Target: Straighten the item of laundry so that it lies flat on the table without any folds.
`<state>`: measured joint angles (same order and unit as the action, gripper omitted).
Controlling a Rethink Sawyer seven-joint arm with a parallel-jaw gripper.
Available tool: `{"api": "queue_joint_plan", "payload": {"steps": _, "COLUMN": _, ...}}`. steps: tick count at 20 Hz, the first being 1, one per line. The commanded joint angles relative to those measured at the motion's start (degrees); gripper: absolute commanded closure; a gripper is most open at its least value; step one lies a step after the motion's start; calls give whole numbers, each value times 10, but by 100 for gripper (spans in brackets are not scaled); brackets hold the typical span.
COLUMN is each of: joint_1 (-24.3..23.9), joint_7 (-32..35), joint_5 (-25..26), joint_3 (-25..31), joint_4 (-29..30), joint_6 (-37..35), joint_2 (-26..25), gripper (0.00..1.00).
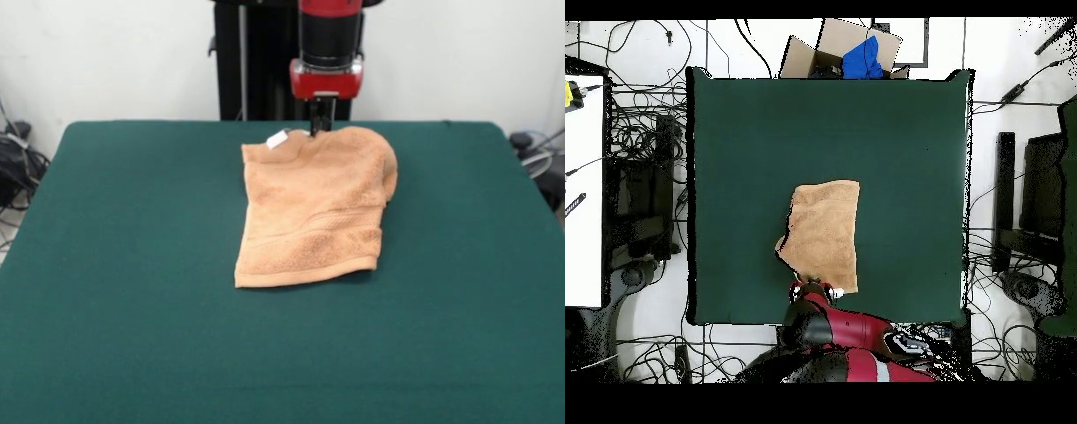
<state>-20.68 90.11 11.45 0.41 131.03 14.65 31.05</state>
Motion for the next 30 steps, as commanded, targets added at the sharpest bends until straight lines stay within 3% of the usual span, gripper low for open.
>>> {"api": "queue_joint_plan", "payload": {"steps": 1, "joint_1": -1, "joint_7": 119, "joint_5": -11, "joint_3": -1, "joint_4": -43, "joint_6": 39, "joint_2": -25, "gripper": 100}}
{"api": "queue_joint_plan", "payload": {"steps": 30, "joint_1": 5, "joint_7": 114, "joint_5": -13, "joint_3": -3, "joint_4": -48, "joint_6": 42, "joint_2": -23, "gripper": 100}}
